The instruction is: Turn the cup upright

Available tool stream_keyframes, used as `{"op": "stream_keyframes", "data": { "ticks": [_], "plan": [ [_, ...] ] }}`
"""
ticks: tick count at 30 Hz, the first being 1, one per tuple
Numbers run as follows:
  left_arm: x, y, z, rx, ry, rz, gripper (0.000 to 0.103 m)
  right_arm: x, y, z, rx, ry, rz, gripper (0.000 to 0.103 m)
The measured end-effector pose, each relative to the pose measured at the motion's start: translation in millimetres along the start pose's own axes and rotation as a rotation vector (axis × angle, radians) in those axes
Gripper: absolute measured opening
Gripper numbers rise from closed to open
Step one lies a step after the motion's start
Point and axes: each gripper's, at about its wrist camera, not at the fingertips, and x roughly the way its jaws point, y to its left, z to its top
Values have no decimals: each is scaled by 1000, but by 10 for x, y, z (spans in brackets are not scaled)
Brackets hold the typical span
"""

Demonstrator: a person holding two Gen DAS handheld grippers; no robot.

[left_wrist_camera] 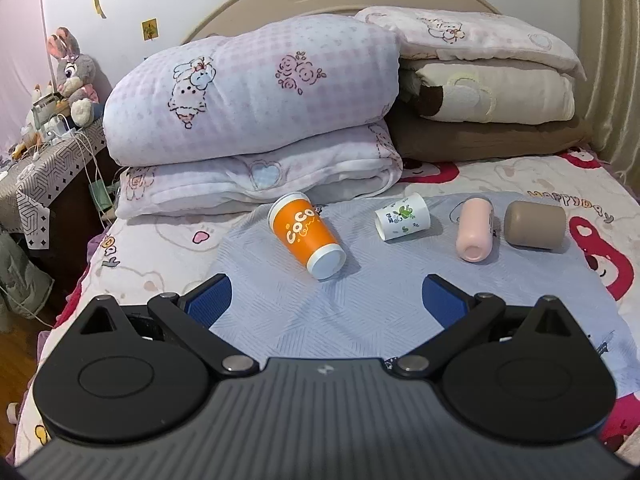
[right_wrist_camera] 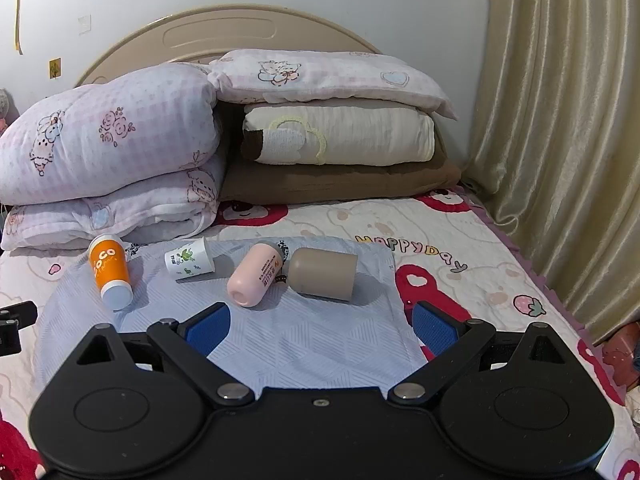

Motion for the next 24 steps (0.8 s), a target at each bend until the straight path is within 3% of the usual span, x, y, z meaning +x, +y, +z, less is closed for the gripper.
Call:
{"op": "stream_keyframes", "data": {
  "ticks": [7,24],
  "plan": [
    [-46,-6,-2,-5,-33,-24,103,-4,7,18,-2,3,-1,99],
    [-30,35,26,-8,-25,-17,103,3,79,-2,-29,10,2,99]
  ]
}}
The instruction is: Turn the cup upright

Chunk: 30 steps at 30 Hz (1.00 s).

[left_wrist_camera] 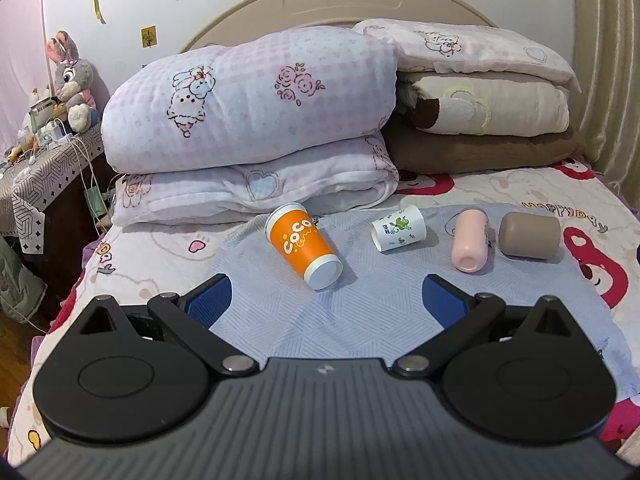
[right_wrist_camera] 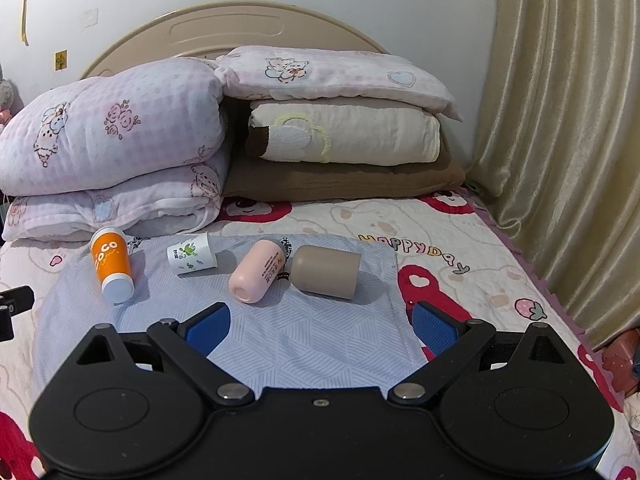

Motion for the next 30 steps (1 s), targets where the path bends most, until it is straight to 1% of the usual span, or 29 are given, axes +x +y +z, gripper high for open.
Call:
{"op": "stream_keyframes", "data": {
  "ticks": [6,16,22,30],
  "plan": [
    [-15,-21,3,24,-14,1,103,16,29,4,-6,9,3,99],
    [-54,17,14,30,-35,5,103,30,42,-9,-6,16,6,99],
    [-42,74,39,14,-21,-16,103,48,49,-9,-4,21,8,99],
    [-13,64,8,19,-7,-29,103,51,64,-10,-5,25,8,99]
  ]
}}
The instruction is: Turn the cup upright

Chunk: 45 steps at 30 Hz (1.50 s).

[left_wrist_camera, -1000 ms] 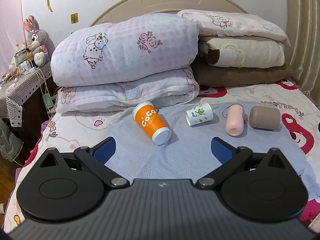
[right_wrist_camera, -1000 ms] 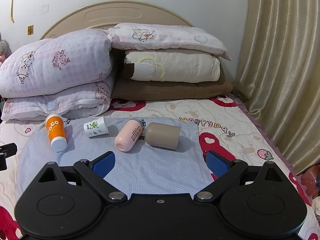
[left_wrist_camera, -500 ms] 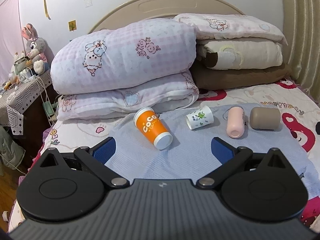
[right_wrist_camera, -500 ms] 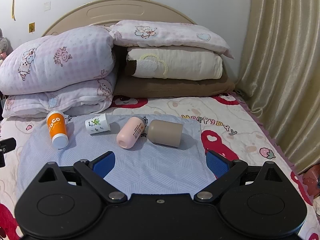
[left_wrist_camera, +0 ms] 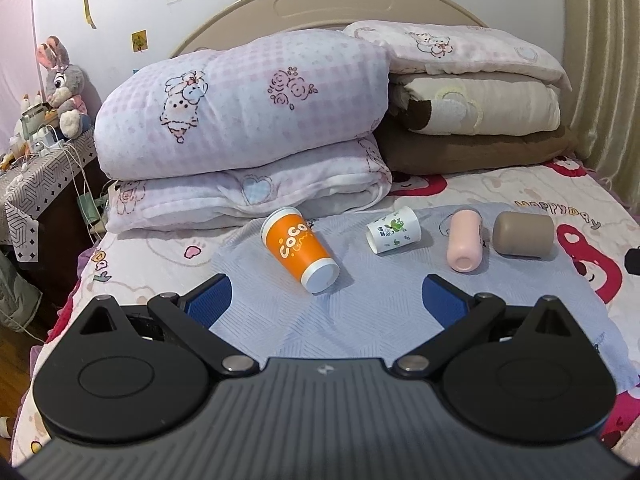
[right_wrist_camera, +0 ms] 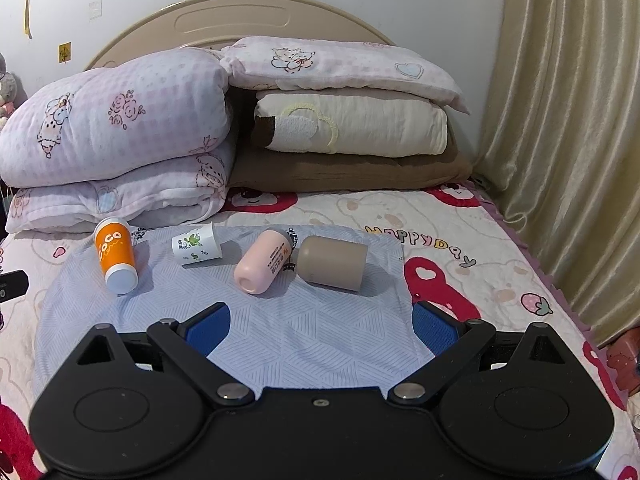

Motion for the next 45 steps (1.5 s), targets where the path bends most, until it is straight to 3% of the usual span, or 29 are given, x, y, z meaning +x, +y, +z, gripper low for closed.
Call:
{"op": "stream_keyframes", "data": {
  "ticks": [8,16,18,21,23,26,31,33,35,37,43,45],
  "plan": [
    [31,6,-20,-1,11,-16,103,5,-9,-21,-3,5,22,99],
    [259,200,52,-25,37,-32,103,121,-58,-20,28,-16,249,100],
    [222,220,144,-13,-17,-34,103,253,-59,32,27,-14,293,100],
    [196,206,283,24,-95,-37,103,548,-79,197,65,67,361,99],
    [288,187,397,51,-107,-81,103,776,-127,307,130,146,430,99],
    [619,156,537,84,-63,-182,103,1119,-188,413,245,258,517,99],
    [1301,-2,583,206,-24,-228,103,1648,-186,450,418,427,617,98],
    [1627,-26,584,221,8,-280,101,1795,-149,442,459,473,647,97],
    [1892,-26,574,211,38,-349,100,1897,-89,450,476,490,635,97],
    [2136,-31,564,202,82,-373,100,1998,0,493,470,482,623,96],
    [2514,-133,498,355,105,-456,99,2443,240,787,472,526,585,94],
    [2628,-131,496,377,115,-516,99,2605,368,878,469,549,585,94]
  ]
}}
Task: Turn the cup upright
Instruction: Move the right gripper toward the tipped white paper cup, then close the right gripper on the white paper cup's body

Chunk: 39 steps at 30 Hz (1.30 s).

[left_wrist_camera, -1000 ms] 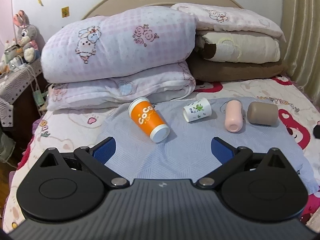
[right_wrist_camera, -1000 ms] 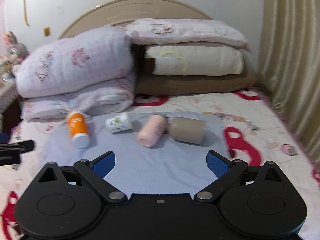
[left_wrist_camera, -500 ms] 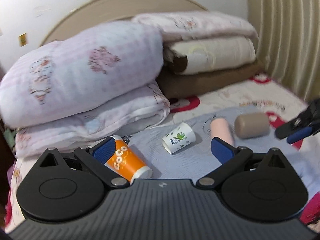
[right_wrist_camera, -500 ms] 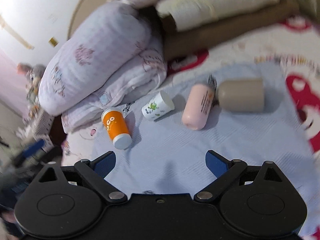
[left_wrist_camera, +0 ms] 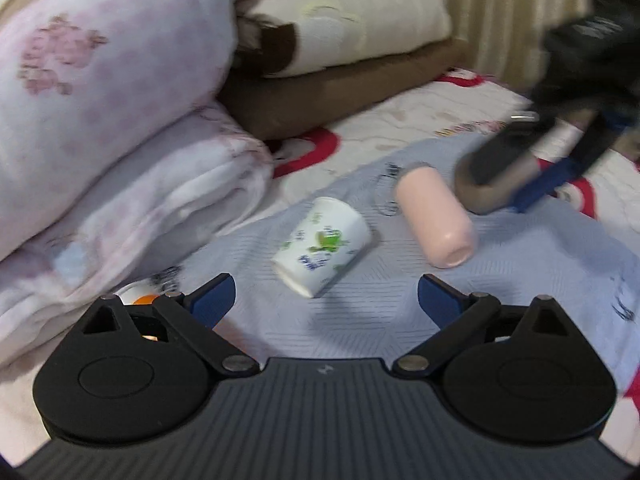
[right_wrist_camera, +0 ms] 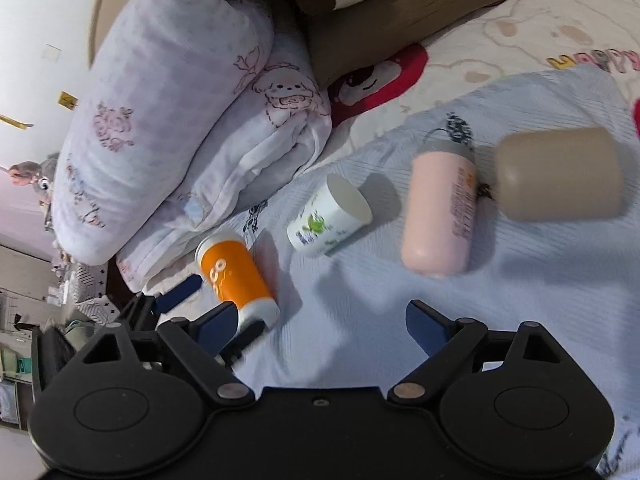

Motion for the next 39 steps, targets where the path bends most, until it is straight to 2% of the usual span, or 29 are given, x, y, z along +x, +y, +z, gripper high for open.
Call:
{"op": "stream_keyframes", "data": {
  "ticks": [2,5,9,11,14,18,23,26,30,34,36,39],
  "plan": [
    [105,34,4,31,0,-38,99,207,74,108,16,30,-2,89],
    [258,45,20,79,1,-37,94,502,163,198,47,52,-26,84],
    [490,101,37,79,22,-50,78,746,189,247,100,36,-37,79],
    [601,134,41,77,21,-58,76,824,172,294,131,33,-27,77],
    [721,190,70,56,28,-37,65,901,105,388,169,28,1,77],
    [778,215,104,65,39,-61,64,993,-4,501,222,44,22,77],
    [911,235,111,61,80,-31,64,1078,-67,511,252,61,22,77],
    [923,232,85,60,87,-39,64,1139,-99,521,267,67,21,77],
    [880,233,83,40,96,-77,64,1222,-153,521,290,76,9,77],
    [871,157,79,51,110,-140,64,1254,-163,541,279,47,-19,76],
    [902,103,58,77,123,-137,64,1281,-184,543,286,52,-16,76],
    [947,84,35,66,135,-150,63,1316,-236,530,305,52,-27,76]
  ]
}}
